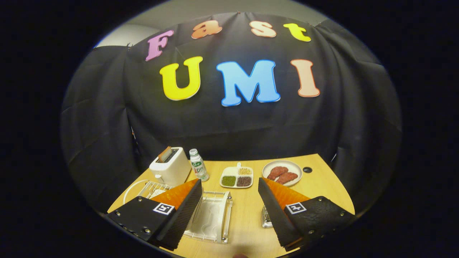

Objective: Take the plate from the dish rack, then take the spoon from the basket and place it into the plate.

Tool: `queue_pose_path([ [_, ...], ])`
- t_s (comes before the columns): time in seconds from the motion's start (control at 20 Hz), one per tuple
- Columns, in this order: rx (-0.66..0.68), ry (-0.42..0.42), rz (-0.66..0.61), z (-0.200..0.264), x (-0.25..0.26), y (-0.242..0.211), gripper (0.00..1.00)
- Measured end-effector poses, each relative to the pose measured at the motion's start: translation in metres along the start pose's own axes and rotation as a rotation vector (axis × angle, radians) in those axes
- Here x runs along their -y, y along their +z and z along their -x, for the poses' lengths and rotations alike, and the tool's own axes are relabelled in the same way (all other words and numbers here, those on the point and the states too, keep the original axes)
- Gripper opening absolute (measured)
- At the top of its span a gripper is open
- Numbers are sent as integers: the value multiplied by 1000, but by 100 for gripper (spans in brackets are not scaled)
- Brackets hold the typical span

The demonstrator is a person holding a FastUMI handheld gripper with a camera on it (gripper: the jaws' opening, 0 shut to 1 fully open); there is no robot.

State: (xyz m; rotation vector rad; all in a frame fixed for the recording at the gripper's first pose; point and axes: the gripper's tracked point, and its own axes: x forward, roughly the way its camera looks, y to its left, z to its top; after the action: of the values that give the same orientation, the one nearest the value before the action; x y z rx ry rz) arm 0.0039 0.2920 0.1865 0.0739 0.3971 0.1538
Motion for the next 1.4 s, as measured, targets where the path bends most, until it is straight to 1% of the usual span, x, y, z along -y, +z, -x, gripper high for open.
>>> queue_pose_path([
  [0.3,-224,71,-54,-27,-43,-31,97],
  [0.5,-324,85,-79,-48,-63,-47,98],
  [0.6,-399,85,-98,-57,-70,-60,98],
  [0.95,-556,32,-95,-99,-76,-92,98],
  [1.15,-634,-30,-75,-114,-72,-114,98],
  [1.35,-699,-58,-67,-124,-78,-140,98],
  [1.4,-715,-63,-65,-124,-80,-146,96],
])
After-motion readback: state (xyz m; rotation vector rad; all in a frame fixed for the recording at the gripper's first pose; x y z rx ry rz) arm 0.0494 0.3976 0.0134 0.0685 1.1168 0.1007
